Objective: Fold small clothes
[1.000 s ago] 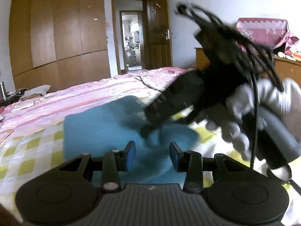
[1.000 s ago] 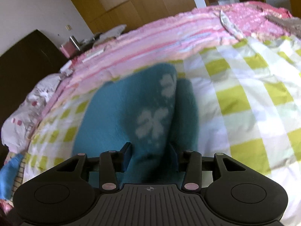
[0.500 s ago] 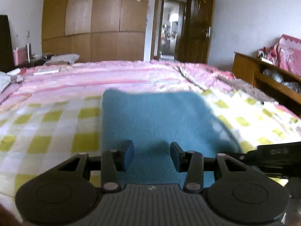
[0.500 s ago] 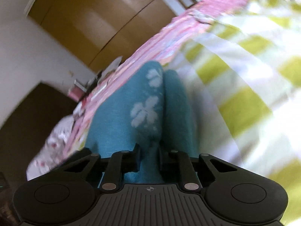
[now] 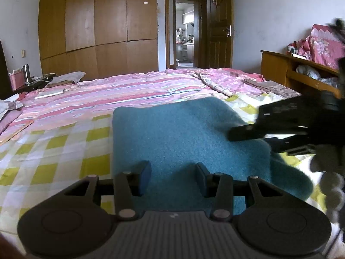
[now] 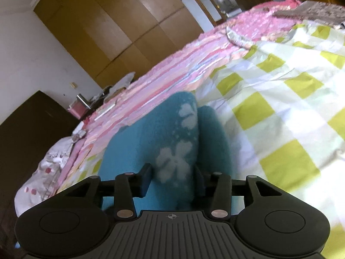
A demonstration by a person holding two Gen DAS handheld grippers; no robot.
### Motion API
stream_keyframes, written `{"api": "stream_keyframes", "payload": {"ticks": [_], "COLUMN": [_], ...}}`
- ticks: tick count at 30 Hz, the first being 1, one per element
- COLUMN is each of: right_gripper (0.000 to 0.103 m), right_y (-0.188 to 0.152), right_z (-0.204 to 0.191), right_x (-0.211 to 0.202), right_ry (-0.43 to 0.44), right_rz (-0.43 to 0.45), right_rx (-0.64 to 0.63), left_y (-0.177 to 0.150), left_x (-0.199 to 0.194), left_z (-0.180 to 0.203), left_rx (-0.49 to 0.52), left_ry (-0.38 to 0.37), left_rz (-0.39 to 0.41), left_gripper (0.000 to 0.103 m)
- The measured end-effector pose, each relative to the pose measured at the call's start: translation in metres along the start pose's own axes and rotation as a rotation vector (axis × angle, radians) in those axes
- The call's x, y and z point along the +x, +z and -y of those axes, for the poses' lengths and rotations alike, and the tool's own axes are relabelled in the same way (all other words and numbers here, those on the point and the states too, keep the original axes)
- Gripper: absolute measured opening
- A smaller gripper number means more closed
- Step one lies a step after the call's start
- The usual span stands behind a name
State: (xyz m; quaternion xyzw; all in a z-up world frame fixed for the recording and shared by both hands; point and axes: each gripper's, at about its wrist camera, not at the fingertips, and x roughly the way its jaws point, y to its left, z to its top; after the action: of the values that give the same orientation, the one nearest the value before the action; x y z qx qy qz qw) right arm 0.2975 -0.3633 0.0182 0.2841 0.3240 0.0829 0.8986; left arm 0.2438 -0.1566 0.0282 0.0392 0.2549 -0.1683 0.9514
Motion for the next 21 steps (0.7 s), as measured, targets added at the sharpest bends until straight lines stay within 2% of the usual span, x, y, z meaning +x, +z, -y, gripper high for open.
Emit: {"api": "stream_keyframes", "payload": {"ticks": [1,4,6,9,13,16,19,21], "right_gripper": [0.044,0.027,0.024,0.023,0.022,0.022,0.022,0.022], "right_y": [0.001,0.008,0.010,0.008,-0.007,-0.012,-0.012,-0.016], "right_z": [0.000,0.001,0.002,0.009,0.031,0.026,0.035,0.048], "right_x": [0.006,0.006,-0.008,-0.019,-0.011,-0.021,-0.023,-0.018], "right_ry": [-0.008,0.011,0.045,0.056,0.014,-0.008,0.013,0.020], "right_rz": [-0.008,-0.010,0.039,0.093,0.092,0.139,0.157,0.151], "right_rx": [0.008,0.028,0.022,0.054,0.125,0.085,0.136,0.192], "left_y": [0.001,0.005,0.009,0.010,0.007,0.007,0.008,0.009], "left_x": [0.000,-0.001,-0.003,0.000,0.003,-0.001,-0.004,0.002], "left_z": [0.000,-0.001,-0.005,-0.009,-0.006,-0.009,-0.022,-0.030], "left_rx": [0.004,-0.002,-0.040,-0.088,-0.074,-0.086,-0.175,-0.221], "left_ry": [0.000,-0.003,-0.006,0.012,0.032,0.031,0.039,0.039], "left_rz": [0.000,0.007,0.024,0.029,0.027,0.033,0.043,0.019], "left_gripper": [0.048,0.048,0.049,0.049,0.051,0.051,0.051,0.051]}}
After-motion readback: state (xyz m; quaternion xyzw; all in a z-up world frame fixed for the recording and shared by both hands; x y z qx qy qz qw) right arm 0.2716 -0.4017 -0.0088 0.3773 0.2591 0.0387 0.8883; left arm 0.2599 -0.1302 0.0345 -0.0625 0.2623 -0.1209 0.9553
